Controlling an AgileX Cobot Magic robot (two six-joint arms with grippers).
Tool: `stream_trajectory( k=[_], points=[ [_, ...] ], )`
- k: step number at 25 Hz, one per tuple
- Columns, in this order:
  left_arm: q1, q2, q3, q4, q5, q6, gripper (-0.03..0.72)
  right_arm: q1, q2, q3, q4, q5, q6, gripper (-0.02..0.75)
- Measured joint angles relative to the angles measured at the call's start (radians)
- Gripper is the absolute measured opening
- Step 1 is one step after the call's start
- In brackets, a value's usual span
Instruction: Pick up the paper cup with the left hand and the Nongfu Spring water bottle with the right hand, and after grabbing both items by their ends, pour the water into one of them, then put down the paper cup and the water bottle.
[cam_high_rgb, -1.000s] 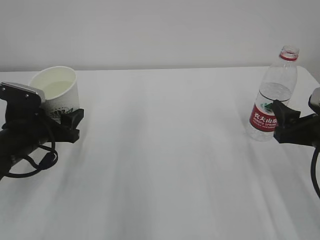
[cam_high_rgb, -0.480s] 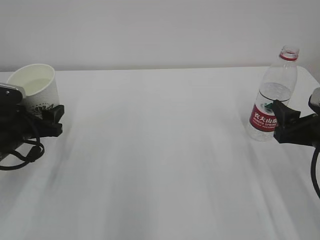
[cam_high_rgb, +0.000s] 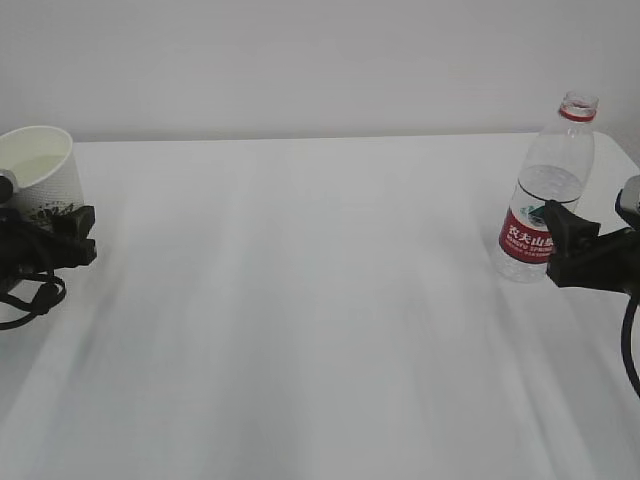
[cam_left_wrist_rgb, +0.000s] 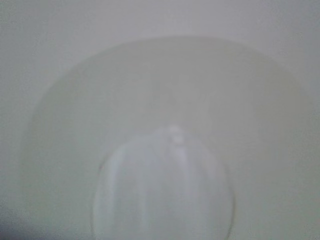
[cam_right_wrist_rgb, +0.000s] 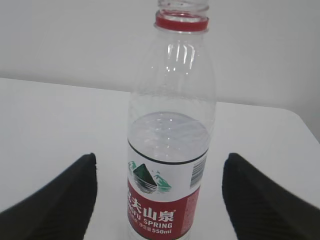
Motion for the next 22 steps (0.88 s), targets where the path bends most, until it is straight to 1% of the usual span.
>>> stream_trajectory(
  k=[6, 17, 22],
  points=[
    [0.02, 0.0, 0.0, -0.008, 0.0, -0.004, 0.496, 0.0, 0.0, 0.0, -0.002, 0.0, 0.0, 0.593],
    [0.023, 0.0, 0.0, -0.015, 0.0, -0.02, 0.496, 0.0, 0.0, 0.0, -0.024, 0.0, 0.0, 0.593],
    [0.044, 0.0, -0.043, -0.008, 0.081, -0.045, 0.496, 0.0, 0.0, 0.0, -0.029, 0.0, 0.0, 0.593]
  ],
)
